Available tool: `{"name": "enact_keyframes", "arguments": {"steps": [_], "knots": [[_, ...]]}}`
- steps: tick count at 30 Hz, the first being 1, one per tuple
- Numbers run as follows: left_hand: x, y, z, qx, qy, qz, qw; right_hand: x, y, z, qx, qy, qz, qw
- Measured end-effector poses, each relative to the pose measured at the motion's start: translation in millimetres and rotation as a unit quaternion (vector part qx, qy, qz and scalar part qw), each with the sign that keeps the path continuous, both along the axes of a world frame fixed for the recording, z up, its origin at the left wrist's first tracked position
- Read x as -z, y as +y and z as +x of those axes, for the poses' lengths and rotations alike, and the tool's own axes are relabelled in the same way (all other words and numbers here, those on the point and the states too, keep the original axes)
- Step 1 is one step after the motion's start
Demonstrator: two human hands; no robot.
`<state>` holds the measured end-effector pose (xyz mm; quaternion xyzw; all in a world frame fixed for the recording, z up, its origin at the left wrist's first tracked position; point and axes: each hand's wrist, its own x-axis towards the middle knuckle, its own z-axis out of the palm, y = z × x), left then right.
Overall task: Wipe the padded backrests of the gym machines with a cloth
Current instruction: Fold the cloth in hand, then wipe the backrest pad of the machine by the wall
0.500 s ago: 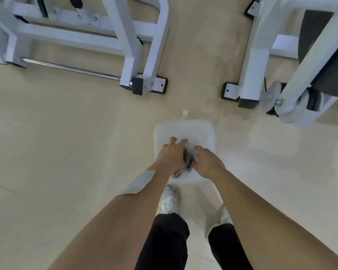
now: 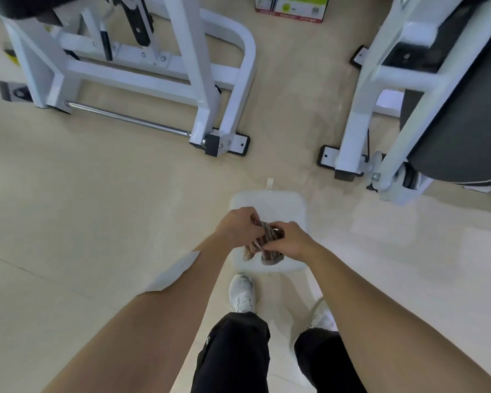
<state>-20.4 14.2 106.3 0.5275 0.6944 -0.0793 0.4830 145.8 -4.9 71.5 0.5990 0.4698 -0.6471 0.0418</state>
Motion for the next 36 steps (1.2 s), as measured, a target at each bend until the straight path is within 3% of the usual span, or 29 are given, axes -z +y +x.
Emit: {"name": "enact_keyframes", "arguments": {"steps": [7,11,17,24,30,36], "knots": [[-204,28,-1,-0.176,-0.144,0.009,0.974,-218,33,9,0.091,0.074,-0.002,0.993],[-311,47,13,-0.156,-0.198,0.04,0.967,-336,56,26,0.109,0.071,0.07,0.989],[-435,78,59,-0.095,-0.238,0.156,0.954,-477,75,75,0.147,0.057,0.178,0.971],[-543,96,171,-0.031,-0.278,0.253,0.926,-589,72,184,0.201,-0.015,0.334,0.921],[-613,82,303,0.021,-0.317,0.31,0.896,-652,52,320,0.213,-0.072,0.387,0.894],[-660,60,460,0.073,-0.287,0.429,0.853,-700,19,471,0.282,-0.051,0.41,0.866]]}}
